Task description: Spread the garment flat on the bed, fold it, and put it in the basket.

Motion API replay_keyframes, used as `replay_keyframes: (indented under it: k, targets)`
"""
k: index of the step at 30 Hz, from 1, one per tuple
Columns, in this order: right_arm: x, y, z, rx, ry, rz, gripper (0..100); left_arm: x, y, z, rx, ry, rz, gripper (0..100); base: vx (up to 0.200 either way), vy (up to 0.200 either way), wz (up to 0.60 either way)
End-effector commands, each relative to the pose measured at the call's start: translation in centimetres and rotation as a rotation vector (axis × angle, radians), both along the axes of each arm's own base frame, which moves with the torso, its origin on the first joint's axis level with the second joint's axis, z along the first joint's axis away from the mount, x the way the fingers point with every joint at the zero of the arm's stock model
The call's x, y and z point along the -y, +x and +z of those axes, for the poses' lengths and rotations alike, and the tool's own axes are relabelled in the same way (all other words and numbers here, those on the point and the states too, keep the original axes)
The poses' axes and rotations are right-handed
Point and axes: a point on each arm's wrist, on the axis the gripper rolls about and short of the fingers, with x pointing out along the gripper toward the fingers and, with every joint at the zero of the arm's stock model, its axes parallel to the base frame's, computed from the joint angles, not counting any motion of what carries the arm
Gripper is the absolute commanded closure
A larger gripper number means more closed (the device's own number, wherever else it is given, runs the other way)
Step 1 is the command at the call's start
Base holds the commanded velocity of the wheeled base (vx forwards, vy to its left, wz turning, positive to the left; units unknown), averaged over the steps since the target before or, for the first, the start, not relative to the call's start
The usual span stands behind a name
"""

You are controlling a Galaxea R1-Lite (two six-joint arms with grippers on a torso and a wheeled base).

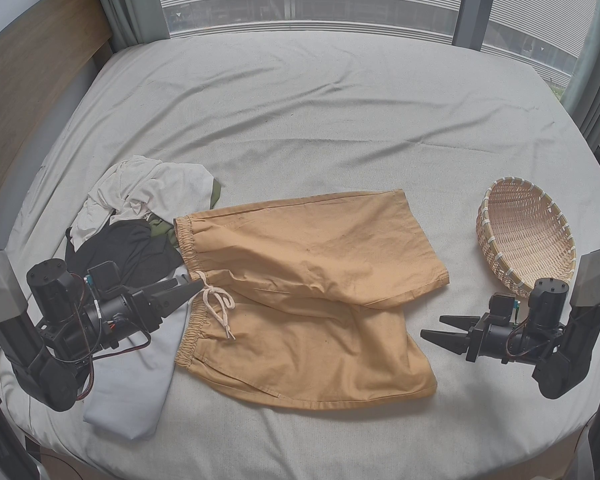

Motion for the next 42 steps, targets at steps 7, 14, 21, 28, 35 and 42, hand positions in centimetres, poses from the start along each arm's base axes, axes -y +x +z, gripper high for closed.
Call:
replay_keyframes:
  k: [7, 14, 21, 28, 35, 42]
  targets:
    - [-1.5, 1.9, -2.3, -0.022, -0.006, 0.03, 0, 0.1, -0.2, -0.2, -0.009, 0.0, -0.006, 0, 0.0, 0.0, 0.0]
    - [-2.1, 2.9, -3.0, -0.017, 0.0, 0.039, 0, 0.2, -0.2, -0.2, -0.01, -0.001, -0.01, 0, 0.0, 0.0, 0.0]
    - [-2.6, 3.5, -3.2, -0.013, 0.009, 0.047, 0, 0.2, -0.2, -0.2, -0.012, -0.001, -0.01, 0, 0.0, 0.0, 0.0]
    - [-3.1, 3.8, -3.2, -0.009, 0.018, 0.057, 0, 0.3, -0.2, -0.2, -0.012, -0.001, -0.012, 0, 0.0, 0.0, 0.0]
    - [-3.2, 3.8, -3.5, -0.014, 0.017, 0.06, 100, 0.3, -0.2, -0.2, -0.013, 0.0, -0.013, 0, 0.0, 0.0, 0.0]
    - [-3.0, 3.3, -2.7, -0.006, 0.018, 0.058, 100, 0.4, -0.3, -0.3, -0.018, 0.0, -0.016, 0, 0.0, 0.0, 0.0]
